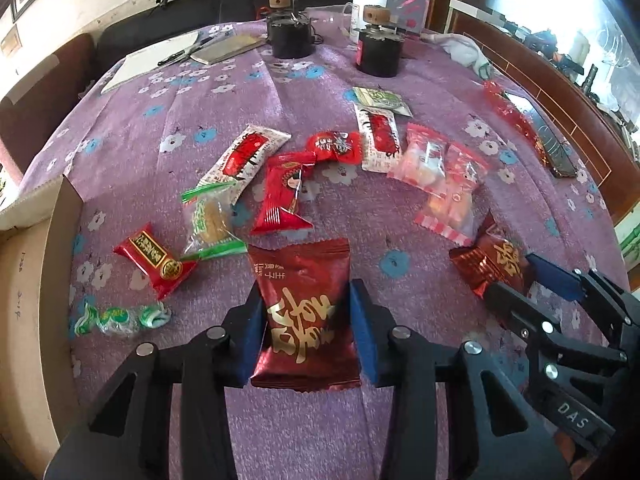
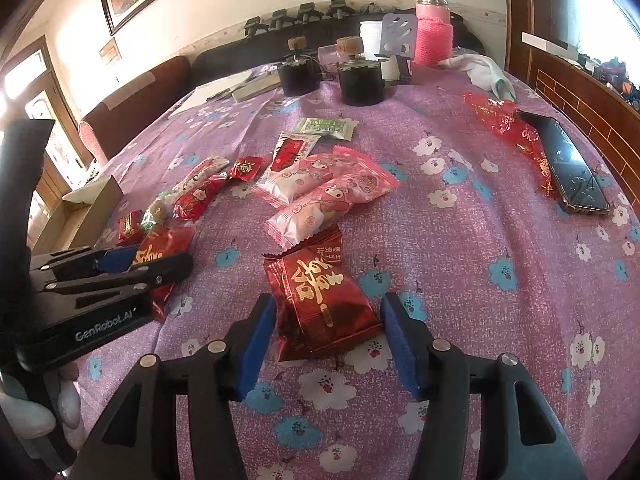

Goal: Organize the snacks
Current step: 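Carry both held red bags over the cardboard box with both tools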

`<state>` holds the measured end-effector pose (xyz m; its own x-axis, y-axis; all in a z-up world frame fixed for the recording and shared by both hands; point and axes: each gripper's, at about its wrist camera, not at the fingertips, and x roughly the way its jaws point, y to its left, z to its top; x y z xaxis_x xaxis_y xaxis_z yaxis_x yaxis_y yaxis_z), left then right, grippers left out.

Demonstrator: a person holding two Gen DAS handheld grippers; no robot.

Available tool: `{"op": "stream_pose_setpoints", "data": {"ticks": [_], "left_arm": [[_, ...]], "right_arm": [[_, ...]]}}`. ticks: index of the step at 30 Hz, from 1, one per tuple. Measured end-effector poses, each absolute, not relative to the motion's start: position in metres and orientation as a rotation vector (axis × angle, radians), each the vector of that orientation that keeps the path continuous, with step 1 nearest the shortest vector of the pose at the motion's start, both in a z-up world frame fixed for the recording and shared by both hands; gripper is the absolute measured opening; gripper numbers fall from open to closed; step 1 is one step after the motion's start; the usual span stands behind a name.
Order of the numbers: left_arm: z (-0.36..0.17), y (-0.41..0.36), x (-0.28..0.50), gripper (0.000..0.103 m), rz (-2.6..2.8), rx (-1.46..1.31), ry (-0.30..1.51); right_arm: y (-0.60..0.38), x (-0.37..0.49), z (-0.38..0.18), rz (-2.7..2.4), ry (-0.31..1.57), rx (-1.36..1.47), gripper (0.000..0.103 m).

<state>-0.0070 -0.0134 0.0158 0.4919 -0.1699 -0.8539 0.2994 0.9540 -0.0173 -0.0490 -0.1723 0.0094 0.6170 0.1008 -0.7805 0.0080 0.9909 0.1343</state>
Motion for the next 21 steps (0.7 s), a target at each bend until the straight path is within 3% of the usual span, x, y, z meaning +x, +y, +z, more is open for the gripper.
{"op": "stream_pose_setpoints", "data": {"ticks": [4, 6, 21], "left_arm": [[0.02, -0.014, -0.015, 0.037, -0.291, 0.125, 1.01], [0.025, -0.011, -0.02, 0.038, -0.298, 0.109, 0.999], [0.057, 0.029, -0.065, 0.038, -0.255, 0.029, 0.914]], "right_arm": [[-0.171, -0.049, 0.009, 0.044, 0.902, 0.118, 0.055], [-0.171, -0.049, 0.01, 0.042, 0.897, 0.121, 0.048], [-0.172, -0.053, 0.012, 0.023, 0.873, 0.116, 0.045]]}}
